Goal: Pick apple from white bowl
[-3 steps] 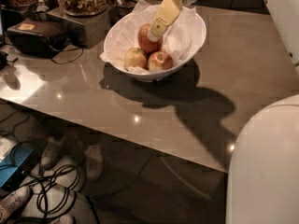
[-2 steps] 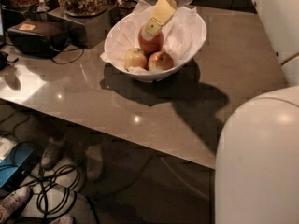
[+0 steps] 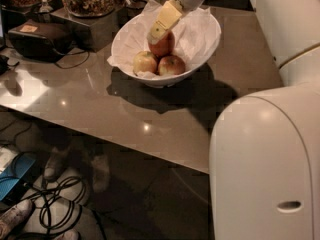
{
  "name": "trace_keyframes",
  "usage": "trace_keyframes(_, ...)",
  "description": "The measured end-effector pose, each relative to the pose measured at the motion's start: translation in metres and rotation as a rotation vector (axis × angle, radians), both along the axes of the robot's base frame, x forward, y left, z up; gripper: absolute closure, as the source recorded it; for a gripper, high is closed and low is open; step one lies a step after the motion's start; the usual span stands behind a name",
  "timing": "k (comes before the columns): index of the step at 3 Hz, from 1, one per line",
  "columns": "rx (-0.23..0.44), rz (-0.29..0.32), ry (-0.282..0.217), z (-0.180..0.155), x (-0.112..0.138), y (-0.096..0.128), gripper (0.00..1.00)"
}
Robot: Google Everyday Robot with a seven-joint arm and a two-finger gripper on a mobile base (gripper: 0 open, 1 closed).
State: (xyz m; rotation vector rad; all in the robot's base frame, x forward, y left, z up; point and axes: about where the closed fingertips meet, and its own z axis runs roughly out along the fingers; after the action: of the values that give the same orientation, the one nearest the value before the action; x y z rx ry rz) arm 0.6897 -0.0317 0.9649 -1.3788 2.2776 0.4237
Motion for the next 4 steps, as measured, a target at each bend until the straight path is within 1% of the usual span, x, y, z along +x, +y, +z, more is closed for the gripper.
trace_keyframes(2,0.015,-0.023,0.043,-0.016,0.012,0.002,0.02)
trace_keyframes(4,0.043,-0.063,0.107,-0.037,0.017,-0.005,0.01)
